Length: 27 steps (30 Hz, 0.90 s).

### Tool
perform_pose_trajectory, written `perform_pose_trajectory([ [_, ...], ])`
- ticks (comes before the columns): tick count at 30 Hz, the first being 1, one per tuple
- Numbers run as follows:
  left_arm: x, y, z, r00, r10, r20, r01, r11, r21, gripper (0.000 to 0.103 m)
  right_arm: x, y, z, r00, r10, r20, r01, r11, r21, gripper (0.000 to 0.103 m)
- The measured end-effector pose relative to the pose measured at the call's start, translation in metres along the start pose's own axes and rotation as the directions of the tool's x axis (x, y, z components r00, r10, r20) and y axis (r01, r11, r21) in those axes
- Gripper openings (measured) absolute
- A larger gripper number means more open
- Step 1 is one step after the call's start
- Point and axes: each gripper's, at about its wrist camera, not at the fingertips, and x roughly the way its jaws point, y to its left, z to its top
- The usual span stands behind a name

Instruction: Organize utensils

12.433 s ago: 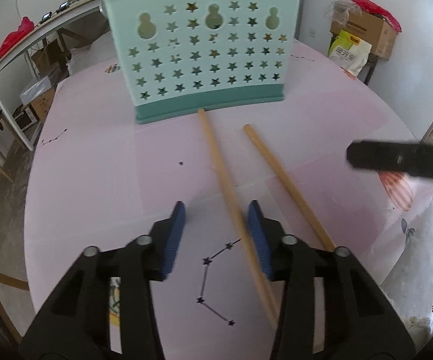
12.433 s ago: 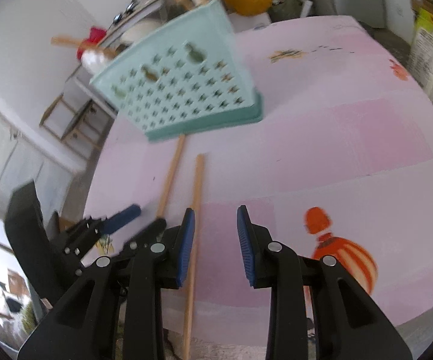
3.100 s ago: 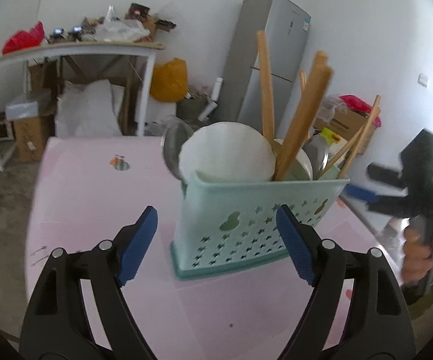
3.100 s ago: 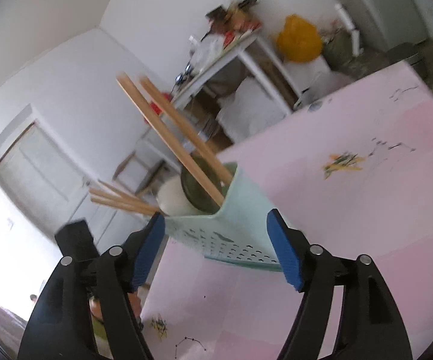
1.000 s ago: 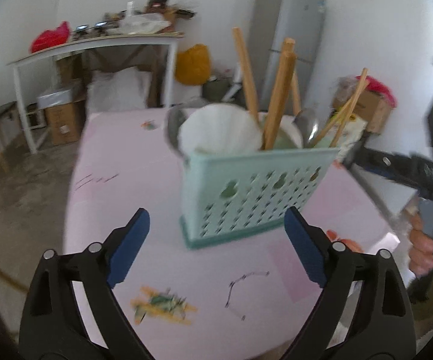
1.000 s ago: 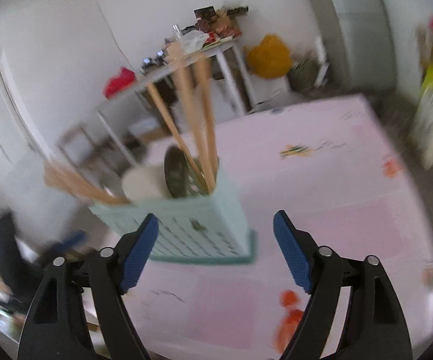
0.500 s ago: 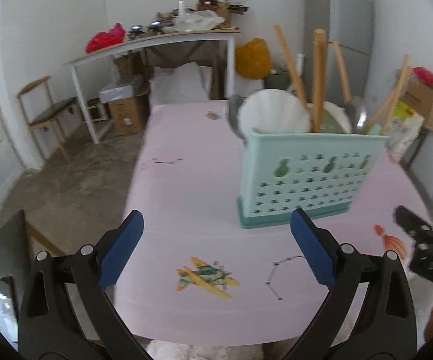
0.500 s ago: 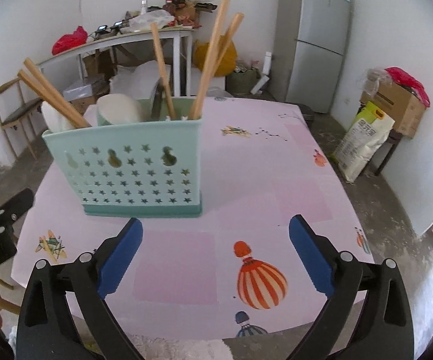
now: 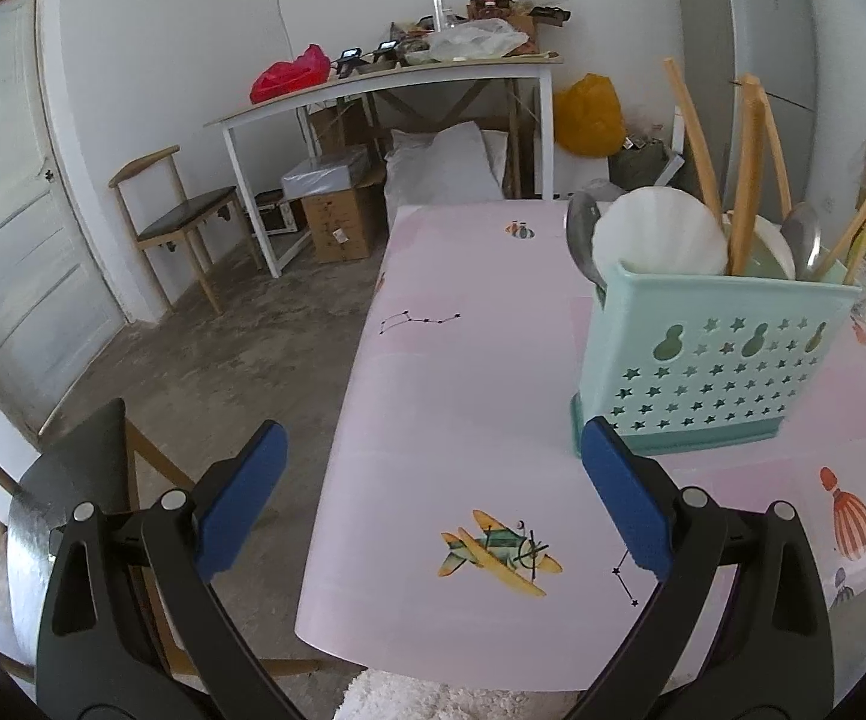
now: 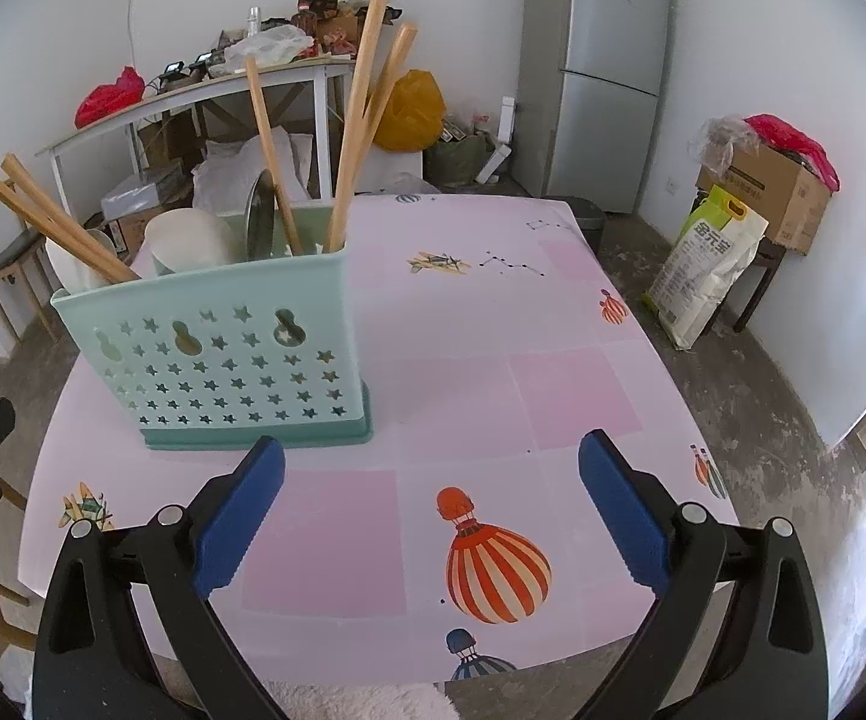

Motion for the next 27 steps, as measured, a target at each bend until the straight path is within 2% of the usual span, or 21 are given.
perform_pose_trajectory([
  [11,0.007,0.001,0.002,1.000,0.004,-0.017,-0.004,1.000,-0.015,0.094,-0.004,0.009,0.003,1.000,0.002,0.015,-0.001,0.999,-0.049,0.096],
  [27,0.009,-0.003,-0.003,0.999,-0.009,-0.030,0.009,1.000,-0.013,0.095,-0.006,0.010,0.005,1.000,0.013,0.009,-0.012,0.998,-0.059,0.096],
])
